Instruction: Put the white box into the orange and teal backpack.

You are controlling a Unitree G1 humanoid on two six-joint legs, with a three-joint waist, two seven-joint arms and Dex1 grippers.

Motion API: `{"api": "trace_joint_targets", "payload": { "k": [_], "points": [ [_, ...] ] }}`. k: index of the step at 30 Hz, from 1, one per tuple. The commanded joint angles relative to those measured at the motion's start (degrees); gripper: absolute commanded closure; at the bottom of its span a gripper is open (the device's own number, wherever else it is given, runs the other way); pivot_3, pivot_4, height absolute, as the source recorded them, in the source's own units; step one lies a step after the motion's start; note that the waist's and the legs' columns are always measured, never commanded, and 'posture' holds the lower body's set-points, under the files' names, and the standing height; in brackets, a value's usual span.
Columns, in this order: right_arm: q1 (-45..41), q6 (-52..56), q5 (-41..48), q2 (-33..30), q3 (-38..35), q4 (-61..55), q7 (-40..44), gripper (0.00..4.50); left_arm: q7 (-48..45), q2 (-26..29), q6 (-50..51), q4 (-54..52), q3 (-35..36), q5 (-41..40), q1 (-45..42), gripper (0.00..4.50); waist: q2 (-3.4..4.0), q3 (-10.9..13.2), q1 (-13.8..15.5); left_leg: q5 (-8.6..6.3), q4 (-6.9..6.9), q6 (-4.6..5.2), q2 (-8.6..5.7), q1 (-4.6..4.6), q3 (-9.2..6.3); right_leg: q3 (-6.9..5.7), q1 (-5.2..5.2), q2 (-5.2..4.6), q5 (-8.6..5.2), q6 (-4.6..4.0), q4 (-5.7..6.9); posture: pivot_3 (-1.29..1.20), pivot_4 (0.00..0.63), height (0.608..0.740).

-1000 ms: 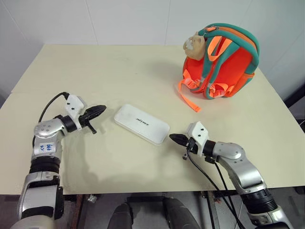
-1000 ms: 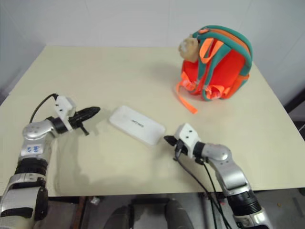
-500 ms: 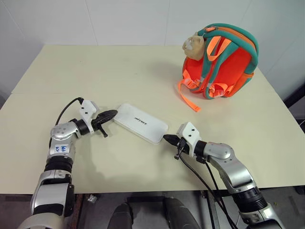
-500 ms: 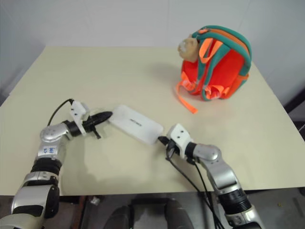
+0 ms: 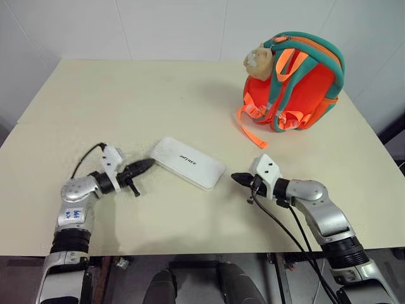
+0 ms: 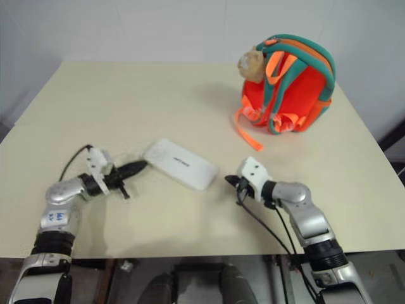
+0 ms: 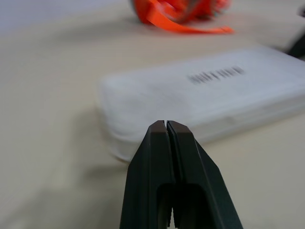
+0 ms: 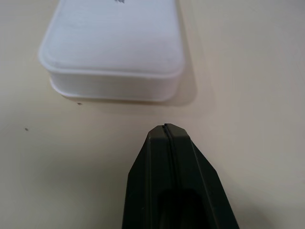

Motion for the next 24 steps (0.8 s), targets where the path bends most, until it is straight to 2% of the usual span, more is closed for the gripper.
{"api": "trace_joint_targets", "payload": {
  "k": [1, 7, 15, 24],
  "points": [
    [-0.7, -0.6, 0.8, 0.5, -0.2, -1.7, 0.8, 4.50, 3.0, 1.0, -3.1, 0.4, 1.6, 0.3, -3.2, 4.44, 0.00, 0.0, 0.0, 0.00, -0.01, 0.00, 0.00, 0.00, 0.00, 0.00, 0.00, 0.00, 0.00, 0.00, -0.01, 0.00, 0.150, 0.740],
    [0.1, 2.4, 1.2, 1.9, 1.4, -5.0, 0.8, 4.50, 7.9, 1.5, -5.7, 6.5, 0.2, 4.7, -7.1, 4.44, 0.00, 0.0, -0.2, 0.00, -0.04, -0.01, 0.00, -0.02, 0.01, 0.00, 0.00, 0.00, 0.00, 0.01, -0.06, 0.00, 0.150, 0.740],
    [0.2, 5.8, 0.4, 5.0, 3.1, -7.5, -1.2, 4.50, 12.2, -0.9, -8.8, 19.5, -3.5, 9.8, -13.3, 4.44, 0.00, 0.0, 0.1, 0.00, -0.02, -0.01, -0.03, -0.04, 0.00, -0.03, 0.00, 0.00, 0.01, 0.02, -0.08, 0.00, 0.150, 0.740],
    [0.3, 6.7, 0.3, 6.2, 3.3, -8.0, -3.1, 4.50, 6.4, -3.7, -9.8, 22.9, -3.8, 7.3, -15.2, 4.44, -0.01, 0.0, 0.0, -0.01, -0.04, -0.01, -0.02, -0.08, -0.02, -0.06, -0.02, 0.01, 0.01, 0.02, -0.10, 0.00, 0.150, 0.740]
  ]
}}
